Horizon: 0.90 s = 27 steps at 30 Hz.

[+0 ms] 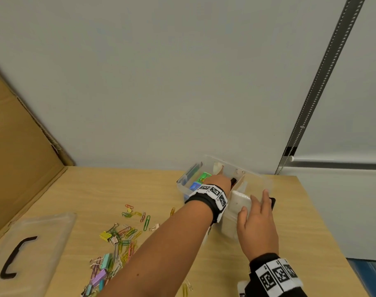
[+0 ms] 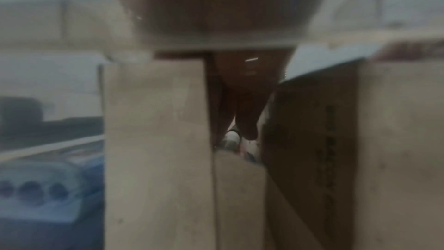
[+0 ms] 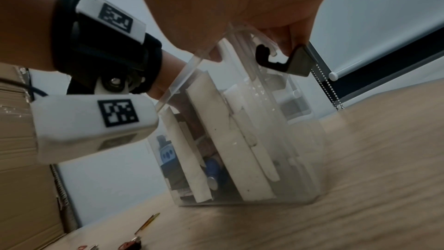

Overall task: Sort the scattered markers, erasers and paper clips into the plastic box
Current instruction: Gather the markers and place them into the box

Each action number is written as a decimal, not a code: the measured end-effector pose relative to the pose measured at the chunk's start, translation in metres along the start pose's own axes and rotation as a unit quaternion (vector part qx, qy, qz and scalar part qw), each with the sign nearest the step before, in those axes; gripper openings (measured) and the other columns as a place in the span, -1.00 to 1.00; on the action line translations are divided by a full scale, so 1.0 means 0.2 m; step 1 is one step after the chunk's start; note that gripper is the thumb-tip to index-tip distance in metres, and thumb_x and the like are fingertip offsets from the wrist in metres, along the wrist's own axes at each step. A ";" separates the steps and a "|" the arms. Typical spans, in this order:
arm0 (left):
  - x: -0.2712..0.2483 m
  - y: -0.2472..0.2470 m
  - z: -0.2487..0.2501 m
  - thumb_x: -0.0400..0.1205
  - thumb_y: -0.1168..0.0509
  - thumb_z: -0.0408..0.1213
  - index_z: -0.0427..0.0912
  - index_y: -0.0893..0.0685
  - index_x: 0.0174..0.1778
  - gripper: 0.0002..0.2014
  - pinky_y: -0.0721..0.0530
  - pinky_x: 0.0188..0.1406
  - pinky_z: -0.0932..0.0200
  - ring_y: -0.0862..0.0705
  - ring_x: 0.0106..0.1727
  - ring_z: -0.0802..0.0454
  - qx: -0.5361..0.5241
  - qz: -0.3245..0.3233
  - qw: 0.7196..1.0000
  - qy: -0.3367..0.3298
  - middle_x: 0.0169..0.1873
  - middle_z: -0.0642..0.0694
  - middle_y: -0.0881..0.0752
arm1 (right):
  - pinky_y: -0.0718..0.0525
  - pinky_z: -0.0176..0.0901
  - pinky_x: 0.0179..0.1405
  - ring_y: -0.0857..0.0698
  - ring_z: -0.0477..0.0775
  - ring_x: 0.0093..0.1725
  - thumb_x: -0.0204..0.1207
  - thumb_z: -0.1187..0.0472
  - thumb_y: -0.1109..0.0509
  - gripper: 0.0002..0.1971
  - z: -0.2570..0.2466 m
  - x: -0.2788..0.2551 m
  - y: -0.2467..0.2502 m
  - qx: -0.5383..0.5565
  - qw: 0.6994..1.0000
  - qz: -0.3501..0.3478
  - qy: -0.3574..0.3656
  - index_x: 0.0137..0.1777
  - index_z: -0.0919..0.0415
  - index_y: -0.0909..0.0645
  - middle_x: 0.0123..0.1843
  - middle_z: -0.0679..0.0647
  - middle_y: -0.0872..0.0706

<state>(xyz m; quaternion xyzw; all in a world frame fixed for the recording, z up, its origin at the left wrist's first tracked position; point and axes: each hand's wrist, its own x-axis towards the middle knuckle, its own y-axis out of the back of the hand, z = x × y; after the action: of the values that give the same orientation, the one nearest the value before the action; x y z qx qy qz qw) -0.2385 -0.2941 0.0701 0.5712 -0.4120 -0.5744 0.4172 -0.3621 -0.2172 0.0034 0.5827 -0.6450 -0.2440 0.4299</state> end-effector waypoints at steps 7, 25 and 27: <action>-0.14 0.00 -0.15 0.71 -0.10 -0.29 -0.21 -0.67 0.15 -0.74 -0.68 0.08 -0.04 -0.72 0.01 -0.19 -0.118 0.104 0.987 -0.025 -0.04 -0.22 -0.77 | -0.50 0.10 0.45 -0.17 0.20 0.65 0.65 0.06 -0.03 -0.51 0.00 0.00 0.00 -0.010 1.000 -0.004 0.002 0.52 0.26 -0.33 0.69 0.23 -0.05; -1.12 -0.66 -1.18 0.67 -0.23 -0.30 -0.02 -0.68 0.18 -0.77 -0.69 0.10 0.11 -0.71 0.07 0.14 -0.286 0.234 0.916 0.155 0.06 0.05 -0.78 | -0.11 0.34 0.60 -0.03 0.39 0.65 0.54 0.38 -0.22 -0.48 -0.19 -0.11 0.04 -0.050 0.996 0.045 0.064 0.52 0.26 -0.33 0.66 0.27 -0.15; -1.13 -0.69 -1.29 0.67 -0.22 -0.30 -0.04 -0.64 0.26 -0.74 -0.64 0.18 0.10 -0.67 0.16 0.07 -0.266 0.190 0.929 0.173 0.16 -0.01 -0.74 | -0.12 0.25 0.61 -0.05 0.30 0.66 0.55 0.33 -0.24 -0.53 -0.30 -0.19 0.05 -0.024 0.992 0.046 0.113 0.48 0.22 -0.37 0.64 0.22 -0.22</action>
<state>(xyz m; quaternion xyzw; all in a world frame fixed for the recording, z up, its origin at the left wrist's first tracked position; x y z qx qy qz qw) 0.0181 -0.0347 0.0082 0.4407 -0.2662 -0.4647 0.7204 -0.3179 -0.1678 0.0316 0.5656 -0.6123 -0.1722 0.5249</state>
